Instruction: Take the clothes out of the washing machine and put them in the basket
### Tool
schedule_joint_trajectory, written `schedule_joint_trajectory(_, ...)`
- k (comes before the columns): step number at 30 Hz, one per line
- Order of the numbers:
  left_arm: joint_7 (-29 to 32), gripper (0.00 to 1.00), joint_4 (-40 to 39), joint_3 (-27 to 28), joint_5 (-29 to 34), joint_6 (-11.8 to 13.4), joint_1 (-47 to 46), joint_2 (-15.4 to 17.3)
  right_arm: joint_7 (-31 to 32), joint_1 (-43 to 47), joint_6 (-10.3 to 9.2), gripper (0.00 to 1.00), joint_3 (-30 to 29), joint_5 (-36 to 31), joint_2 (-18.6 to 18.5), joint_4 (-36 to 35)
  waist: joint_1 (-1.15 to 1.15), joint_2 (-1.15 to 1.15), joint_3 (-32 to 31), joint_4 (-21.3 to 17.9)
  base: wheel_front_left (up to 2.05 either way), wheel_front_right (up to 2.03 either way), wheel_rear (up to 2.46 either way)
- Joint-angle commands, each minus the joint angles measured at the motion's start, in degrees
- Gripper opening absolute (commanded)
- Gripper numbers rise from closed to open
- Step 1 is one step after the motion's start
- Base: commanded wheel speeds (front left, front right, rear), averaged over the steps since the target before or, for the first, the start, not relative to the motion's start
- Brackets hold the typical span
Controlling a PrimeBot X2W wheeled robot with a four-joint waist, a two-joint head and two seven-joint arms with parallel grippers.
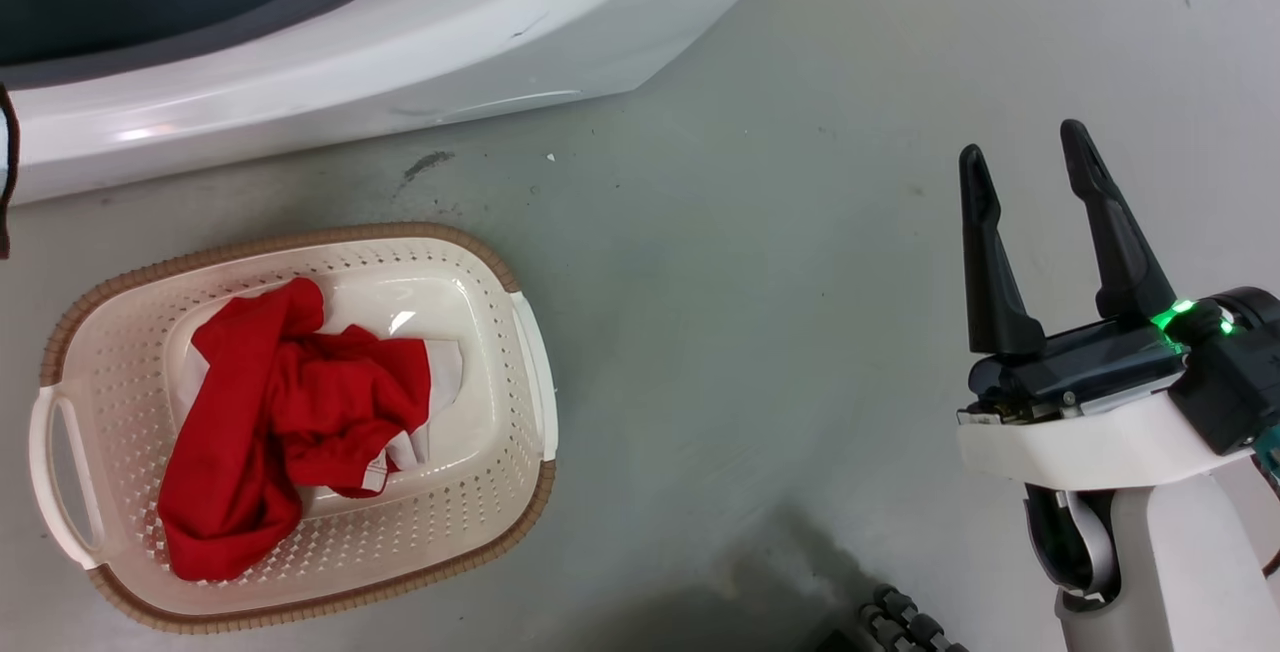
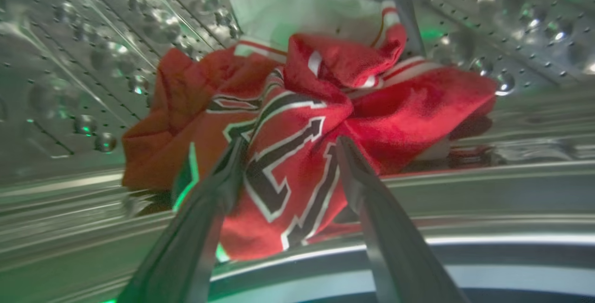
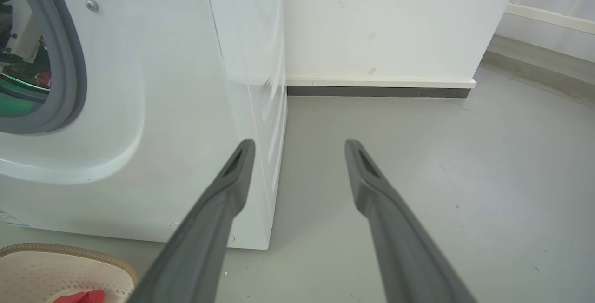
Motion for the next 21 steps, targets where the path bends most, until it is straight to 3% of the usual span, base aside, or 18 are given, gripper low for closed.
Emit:
schedule_joint_trajectory(1, -0.32, 1.00, -0.09, -0.47, 0.02, -0.17, 0.90, 0.05, -0.14, -1.29, -0.04, 1.00, -0.20, 0.15, 0.10, -0.34, -0.01, 0.00, 0.61, 0.00, 0.00, 0.00, 0.00)
schedule_joint_trajectory(12, -0.26, 0.99, -1.19, -1.73, -0.24, 0.05, 2.70, 1.27, -0.14, -1.67, -0.04, 1.00, -0.51, 0.56, 0.10, -0.50, -0.01, 0.00, 2.18, -0.33, 0.00, 0.00, 0.00)
schedule_joint_trajectory(13, -0.62, 0.42, -1.67, -2.00, -0.14, 0.05, 2.25, 1.41, -0.14, -1.65, -0.04, 1.00, -0.54, 0.52, 0.10, -0.46, -0.01, 0.00, 2.23, -0.34, 0.00, 0.00, 0.00)
schedule_joint_trajectory(14, -1.12, 0.00, -2.08, -2.15, -0.17, 0.05, 1.90, 1.54, -0.14, -1.68, -0.04, 1.00, -0.60, 0.48, 0.10, -0.39, -0.01, 0.00, 2.26, -0.34, 0.00, 0.00, 0.00)
schedule_joint_trajectory(21, -5.14, 0.00, -3.88, -2.70, -0.63, 0.17, 2.46, 1.46, -0.14, -1.74, -0.04, 1.00, -0.41, 0.22, 0.10, 0.05, -0.01, 0.00, 1.65, -0.12, 0.00, 0.00, 0.00)
